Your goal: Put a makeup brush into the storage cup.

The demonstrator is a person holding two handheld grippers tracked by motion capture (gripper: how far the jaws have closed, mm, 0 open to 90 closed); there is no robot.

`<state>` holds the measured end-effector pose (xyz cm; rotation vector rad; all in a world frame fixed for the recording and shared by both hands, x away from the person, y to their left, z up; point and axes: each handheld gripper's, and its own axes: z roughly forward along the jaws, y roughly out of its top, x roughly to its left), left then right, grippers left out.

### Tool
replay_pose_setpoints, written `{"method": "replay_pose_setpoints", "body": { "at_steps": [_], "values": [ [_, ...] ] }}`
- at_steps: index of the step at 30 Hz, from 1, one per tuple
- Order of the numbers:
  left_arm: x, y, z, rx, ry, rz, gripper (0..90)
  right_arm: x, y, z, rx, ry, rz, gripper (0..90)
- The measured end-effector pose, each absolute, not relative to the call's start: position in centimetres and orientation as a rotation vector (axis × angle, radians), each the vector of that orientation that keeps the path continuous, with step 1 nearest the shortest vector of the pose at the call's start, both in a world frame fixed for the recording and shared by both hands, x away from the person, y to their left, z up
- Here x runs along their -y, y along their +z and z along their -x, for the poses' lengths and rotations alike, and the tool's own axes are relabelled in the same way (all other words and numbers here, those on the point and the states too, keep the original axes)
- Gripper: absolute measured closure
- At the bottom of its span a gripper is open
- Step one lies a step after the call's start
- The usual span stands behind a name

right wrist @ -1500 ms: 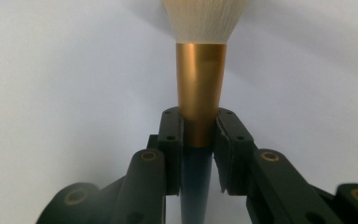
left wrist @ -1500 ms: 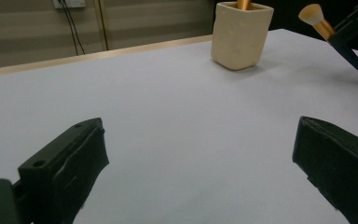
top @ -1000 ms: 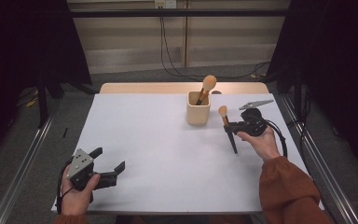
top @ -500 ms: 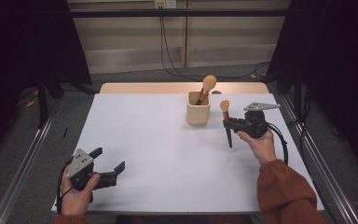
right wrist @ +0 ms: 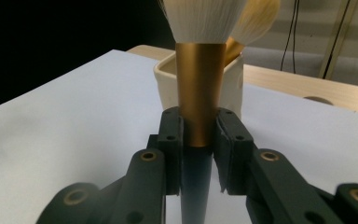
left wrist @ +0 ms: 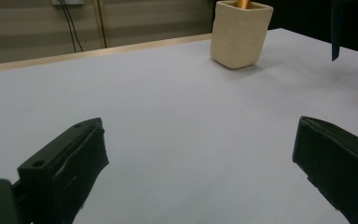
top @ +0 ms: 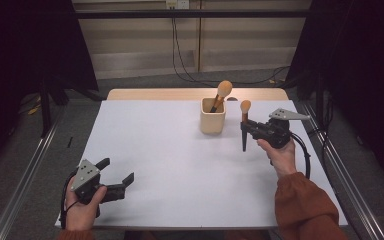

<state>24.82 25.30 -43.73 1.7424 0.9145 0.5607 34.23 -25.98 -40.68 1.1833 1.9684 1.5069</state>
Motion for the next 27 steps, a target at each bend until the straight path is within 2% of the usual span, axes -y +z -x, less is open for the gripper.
{"method": "replay_pose_setpoints", "body": {
  "at_steps": [13, 27],
  "values": [
    [-25.3, -43.7, -24.9, -0.922, 0.559, -1.739, 2.7, 25.7, -39.7, -34.9, -1.909, 1.551, -1.122, 74.5],
    [-25.3, -43.7, -24.9, -0.916, 0.565, -1.742, 2.8, 24.2, -37.1, -36.3, -1.86, 1.616, -1.075, 74.5]
  ]
}}
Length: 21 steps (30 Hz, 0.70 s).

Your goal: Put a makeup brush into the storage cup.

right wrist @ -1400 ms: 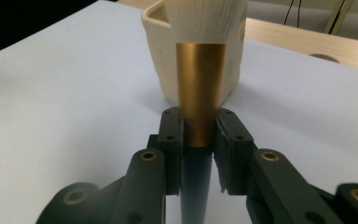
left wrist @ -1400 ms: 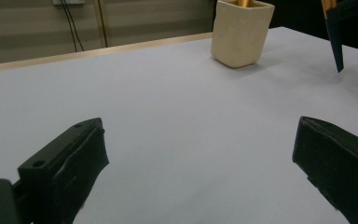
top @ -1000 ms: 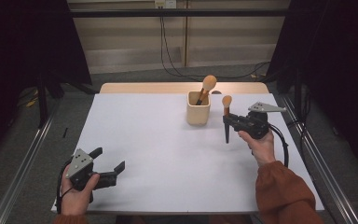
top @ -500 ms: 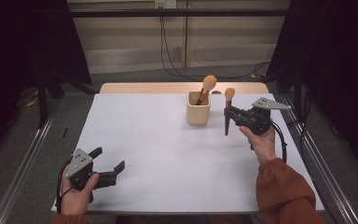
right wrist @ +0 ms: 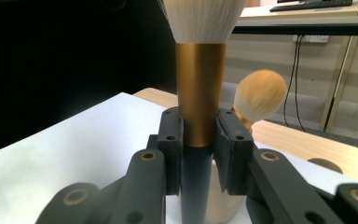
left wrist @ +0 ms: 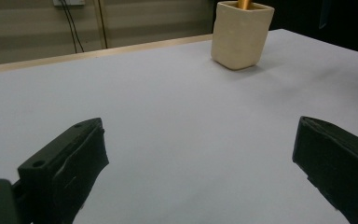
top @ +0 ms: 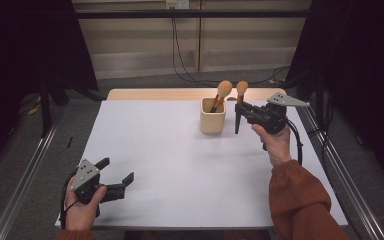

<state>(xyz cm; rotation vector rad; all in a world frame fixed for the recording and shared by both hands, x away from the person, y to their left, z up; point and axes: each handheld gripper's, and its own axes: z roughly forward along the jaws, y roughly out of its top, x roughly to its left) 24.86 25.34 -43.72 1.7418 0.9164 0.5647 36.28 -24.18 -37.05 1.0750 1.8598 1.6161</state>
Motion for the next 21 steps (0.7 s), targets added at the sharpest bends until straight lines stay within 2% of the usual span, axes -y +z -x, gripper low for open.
{"method": "replay_pose_setpoints", "body": {
  "at_steps": [21],
  "values": [
    [-25.4, -43.7, -24.9, -0.916, 0.566, -1.735, 2.7, 22.3, -34.9, -39.2, -1.827, 1.565, -1.051, 74.4]
  ]
}}
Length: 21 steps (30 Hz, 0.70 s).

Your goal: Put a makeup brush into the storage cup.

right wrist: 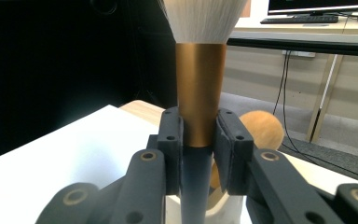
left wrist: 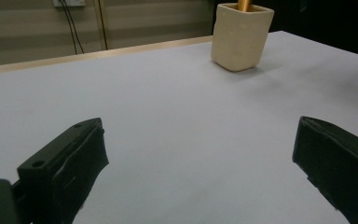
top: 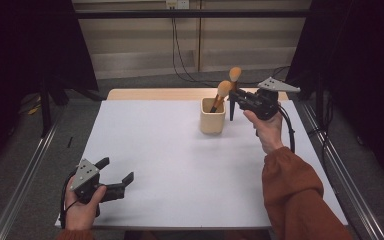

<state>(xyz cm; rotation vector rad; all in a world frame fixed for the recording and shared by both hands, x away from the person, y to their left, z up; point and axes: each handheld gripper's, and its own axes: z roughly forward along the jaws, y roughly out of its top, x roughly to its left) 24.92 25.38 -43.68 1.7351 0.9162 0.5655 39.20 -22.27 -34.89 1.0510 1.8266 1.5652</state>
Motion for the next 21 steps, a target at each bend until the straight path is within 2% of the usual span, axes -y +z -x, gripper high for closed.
{"method": "replay_pose_setpoints", "body": {
  "at_steps": [21],
  "values": [
    [-25.6, -43.6, -25.1, -0.938, 0.586, -1.707, 2.3, 20.6, -33.7, -42.0, -1.812, 1.558, -1.022, 74.4]
  ]
}}
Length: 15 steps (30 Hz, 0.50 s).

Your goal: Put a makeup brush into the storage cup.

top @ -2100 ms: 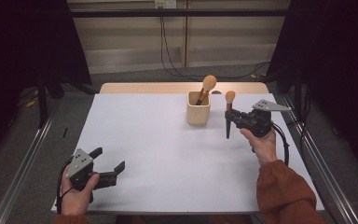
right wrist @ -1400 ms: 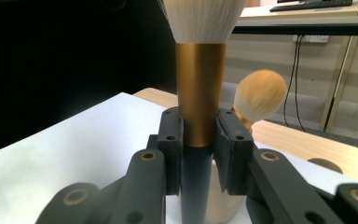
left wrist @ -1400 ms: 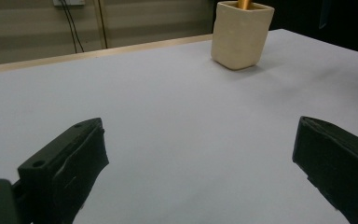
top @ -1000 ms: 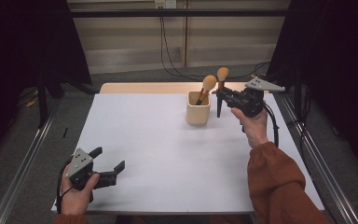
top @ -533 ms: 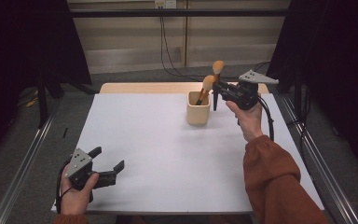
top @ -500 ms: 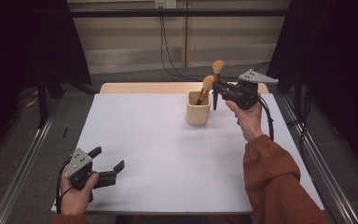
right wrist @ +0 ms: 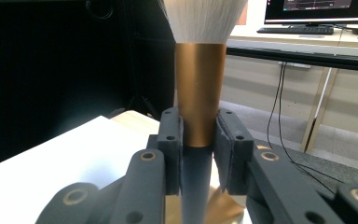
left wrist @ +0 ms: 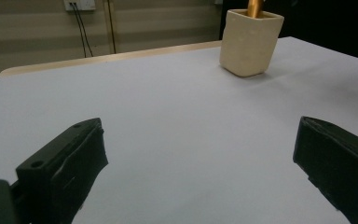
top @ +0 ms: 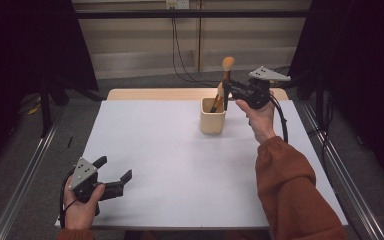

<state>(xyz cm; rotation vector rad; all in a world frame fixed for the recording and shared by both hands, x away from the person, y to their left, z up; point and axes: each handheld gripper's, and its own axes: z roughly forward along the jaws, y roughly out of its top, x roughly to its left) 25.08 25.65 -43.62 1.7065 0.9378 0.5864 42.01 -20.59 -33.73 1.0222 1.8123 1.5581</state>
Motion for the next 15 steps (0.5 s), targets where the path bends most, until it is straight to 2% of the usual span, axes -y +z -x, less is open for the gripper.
{"method": "replay_pose_setpoints", "body": {
  "at_steps": [15],
  "values": [
    [-25.7, -43.5, -25.1, -0.935, 0.598, -1.691, 2.3, 19.5, -35.0, -44.0, -1.823, 1.565, -1.027, 74.3]
  ]
}}
